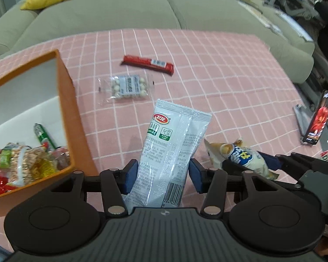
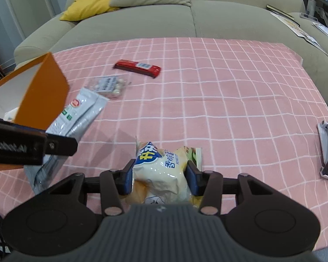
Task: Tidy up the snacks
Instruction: 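Carry the chip bag and white pack over the box and release both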
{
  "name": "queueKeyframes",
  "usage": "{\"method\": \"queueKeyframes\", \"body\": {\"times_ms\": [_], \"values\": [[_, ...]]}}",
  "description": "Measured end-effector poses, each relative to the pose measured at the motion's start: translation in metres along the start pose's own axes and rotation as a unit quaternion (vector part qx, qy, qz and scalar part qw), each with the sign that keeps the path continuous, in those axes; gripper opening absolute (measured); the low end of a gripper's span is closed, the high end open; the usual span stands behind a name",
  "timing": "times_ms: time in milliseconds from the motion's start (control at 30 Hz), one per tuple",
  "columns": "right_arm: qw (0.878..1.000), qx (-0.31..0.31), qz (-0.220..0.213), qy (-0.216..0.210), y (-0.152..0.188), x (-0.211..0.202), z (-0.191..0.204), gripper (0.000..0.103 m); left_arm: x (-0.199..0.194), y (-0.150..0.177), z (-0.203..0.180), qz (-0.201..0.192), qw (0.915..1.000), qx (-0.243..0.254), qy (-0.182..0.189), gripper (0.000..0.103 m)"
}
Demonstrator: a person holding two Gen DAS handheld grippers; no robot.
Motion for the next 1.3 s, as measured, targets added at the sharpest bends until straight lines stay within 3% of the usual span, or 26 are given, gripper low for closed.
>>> {"method": "queueKeyframes", "body": {"times_ms": [367,700,1033,1300], "values": [[0.997,-0.018,-0.058,-0.041,-0.022,-0.054,0.038,0.045,-0.064,0.004,0.019,-0.073,0.9971,-0.022,0.003,0.058],[0.988,-0.077,-0.102,-0.085,-0.052,-0.08,0.102,0.045,-0.107,-0.005,0.085,-0.12,0.9897,-0.069,-0.037,0.058],[0.97,-0.158,-0.132,-0.129,-0.09,-0.086,0.187,0.045,-0.128,-0.022,0.146,-0.124,0.9854,-0.074,-0.091,0.058],[0.956,-0.228,-0.117,-0.141,-0.107,-0.058,0.254,0.045,-0.118,-0.031,0.205,-0.089,0.9835,-0.087,-0.131,0.058]]}}
Point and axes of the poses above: each gripper's, at about its wrist camera, not at the fingertips, and x roughly the way its jaws point, z to its left, y to its underside, the point moved 5 cm from there along x, roughly the way its jaws point, and after that the axes turned 8 degrees about y, right-handed, at the moved point
